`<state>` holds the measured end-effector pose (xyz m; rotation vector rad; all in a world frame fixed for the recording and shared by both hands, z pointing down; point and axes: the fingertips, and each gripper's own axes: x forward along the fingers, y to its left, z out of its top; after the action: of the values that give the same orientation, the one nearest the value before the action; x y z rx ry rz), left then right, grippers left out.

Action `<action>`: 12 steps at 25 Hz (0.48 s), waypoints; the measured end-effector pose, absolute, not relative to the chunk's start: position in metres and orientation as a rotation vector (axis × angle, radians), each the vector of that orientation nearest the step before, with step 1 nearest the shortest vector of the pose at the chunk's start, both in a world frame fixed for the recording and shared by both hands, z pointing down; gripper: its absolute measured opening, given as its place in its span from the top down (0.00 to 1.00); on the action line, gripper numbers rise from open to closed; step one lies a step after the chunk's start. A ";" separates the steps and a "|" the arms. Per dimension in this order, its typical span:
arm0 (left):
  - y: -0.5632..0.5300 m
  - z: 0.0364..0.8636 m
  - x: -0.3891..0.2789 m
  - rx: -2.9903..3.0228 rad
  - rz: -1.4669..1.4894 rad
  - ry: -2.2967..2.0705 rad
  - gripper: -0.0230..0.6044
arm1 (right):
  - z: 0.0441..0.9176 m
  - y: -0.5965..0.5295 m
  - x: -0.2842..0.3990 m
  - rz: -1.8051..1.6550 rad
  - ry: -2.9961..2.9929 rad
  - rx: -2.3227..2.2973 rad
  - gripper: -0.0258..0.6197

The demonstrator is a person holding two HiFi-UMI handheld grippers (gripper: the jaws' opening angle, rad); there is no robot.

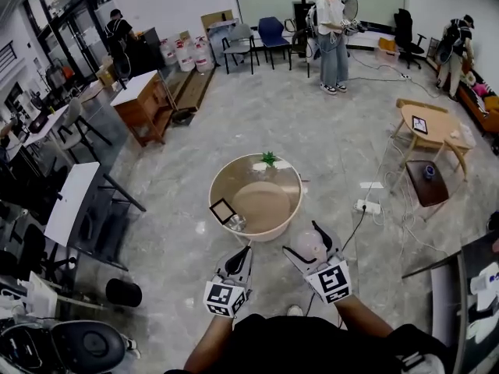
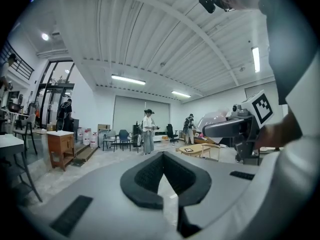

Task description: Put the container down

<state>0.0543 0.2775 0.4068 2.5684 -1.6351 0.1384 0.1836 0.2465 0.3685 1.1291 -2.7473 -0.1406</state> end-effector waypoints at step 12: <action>0.222 0.425 0.026 2.513 0.081 -1.642 0.96 | 0.382 0.187 0.154 -0.121 -2.740 1.100 0.34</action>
<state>0.0259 0.2217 0.4252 2.5132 -1.6424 0.0814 0.1540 0.1873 0.3822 1.1002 -2.7399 -0.1214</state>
